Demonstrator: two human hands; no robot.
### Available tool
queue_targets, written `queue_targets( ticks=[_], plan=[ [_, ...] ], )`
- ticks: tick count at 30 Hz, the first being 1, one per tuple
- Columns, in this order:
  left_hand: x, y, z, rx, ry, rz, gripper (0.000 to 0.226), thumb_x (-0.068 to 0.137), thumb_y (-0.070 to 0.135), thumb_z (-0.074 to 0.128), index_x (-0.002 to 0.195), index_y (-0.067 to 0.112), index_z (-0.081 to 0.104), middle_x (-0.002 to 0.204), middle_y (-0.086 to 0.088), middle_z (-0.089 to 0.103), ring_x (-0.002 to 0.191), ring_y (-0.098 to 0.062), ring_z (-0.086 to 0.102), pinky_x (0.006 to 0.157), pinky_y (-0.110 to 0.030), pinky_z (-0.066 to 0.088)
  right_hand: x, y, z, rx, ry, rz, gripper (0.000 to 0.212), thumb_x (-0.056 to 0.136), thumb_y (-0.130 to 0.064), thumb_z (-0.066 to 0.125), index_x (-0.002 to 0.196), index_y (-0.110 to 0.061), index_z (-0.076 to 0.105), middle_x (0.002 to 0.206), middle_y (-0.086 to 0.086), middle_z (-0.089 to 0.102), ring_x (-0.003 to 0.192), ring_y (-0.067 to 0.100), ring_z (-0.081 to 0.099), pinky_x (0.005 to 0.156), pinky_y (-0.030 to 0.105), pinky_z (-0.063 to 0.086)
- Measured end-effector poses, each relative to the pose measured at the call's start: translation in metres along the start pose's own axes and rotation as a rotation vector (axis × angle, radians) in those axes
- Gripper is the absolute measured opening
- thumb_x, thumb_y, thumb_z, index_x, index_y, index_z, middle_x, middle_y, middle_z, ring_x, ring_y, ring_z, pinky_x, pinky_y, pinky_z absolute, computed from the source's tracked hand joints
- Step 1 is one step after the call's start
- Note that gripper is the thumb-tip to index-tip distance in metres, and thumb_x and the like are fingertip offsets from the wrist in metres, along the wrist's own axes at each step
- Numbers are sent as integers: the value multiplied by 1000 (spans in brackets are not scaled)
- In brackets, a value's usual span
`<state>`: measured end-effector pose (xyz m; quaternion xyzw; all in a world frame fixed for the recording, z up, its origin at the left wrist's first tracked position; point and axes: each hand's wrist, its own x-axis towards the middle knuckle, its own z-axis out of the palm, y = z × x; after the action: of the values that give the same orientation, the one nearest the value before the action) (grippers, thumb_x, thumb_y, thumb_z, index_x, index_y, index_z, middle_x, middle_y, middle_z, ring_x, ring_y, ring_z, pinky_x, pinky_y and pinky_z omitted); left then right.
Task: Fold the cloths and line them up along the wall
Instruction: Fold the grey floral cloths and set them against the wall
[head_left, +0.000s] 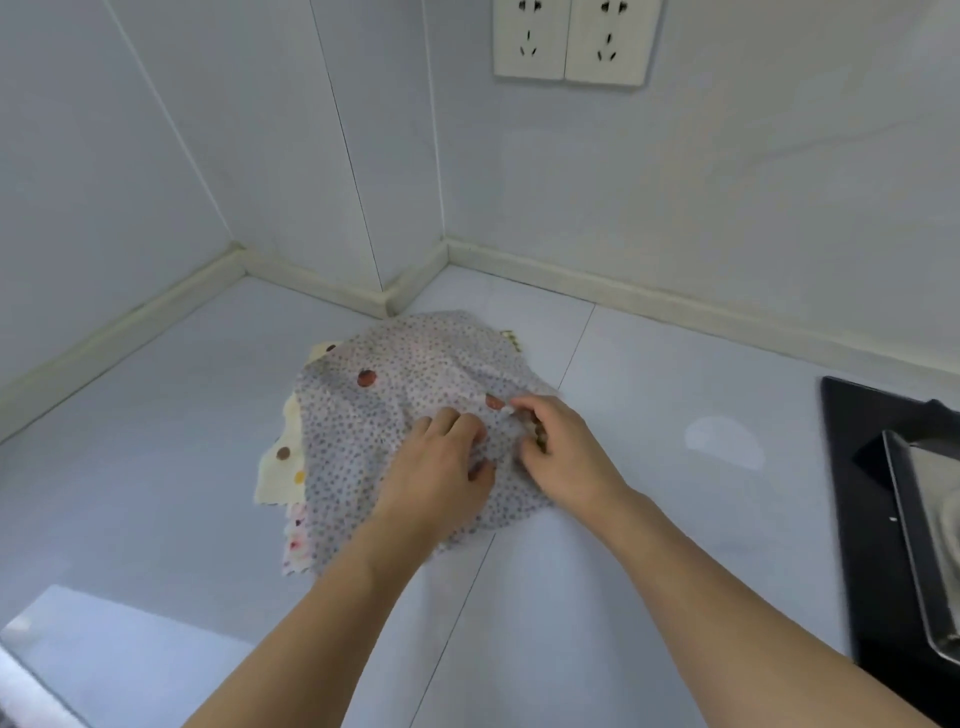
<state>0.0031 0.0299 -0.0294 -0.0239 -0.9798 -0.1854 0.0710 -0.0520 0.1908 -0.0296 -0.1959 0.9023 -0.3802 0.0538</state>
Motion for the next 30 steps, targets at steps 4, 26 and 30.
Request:
queue_targets(
  ticks=[4,26,30],
  plan=[
    [2,-4,8,38,107,9,24,88,21,52,111,13,53,107,-3,48,99,-24,44,82,-29,37,14,25,10,-93,15,-109,51,89,-22,56,139,-22,46,134,-1,50,125,17,41,105,25,31],
    [-132,106,-193,-687,415,134,16,89,10,48,81,13,61,63,1,52,50,-14,45,44,-20,40,-175,-112,-133,-3,631,-305,16,96,-31,52,84,-21,57,67,-9,57,58,4,48,57,22,37],
    [-147,119,-205,-742,407,145,15,87,8,48,81,12,61,63,1,49,53,-15,44,47,-22,39,-217,-134,-164,-65,577,-313,32,91,-39,62,74,-12,59,51,-13,49,46,1,43,51,17,34]
  ],
)
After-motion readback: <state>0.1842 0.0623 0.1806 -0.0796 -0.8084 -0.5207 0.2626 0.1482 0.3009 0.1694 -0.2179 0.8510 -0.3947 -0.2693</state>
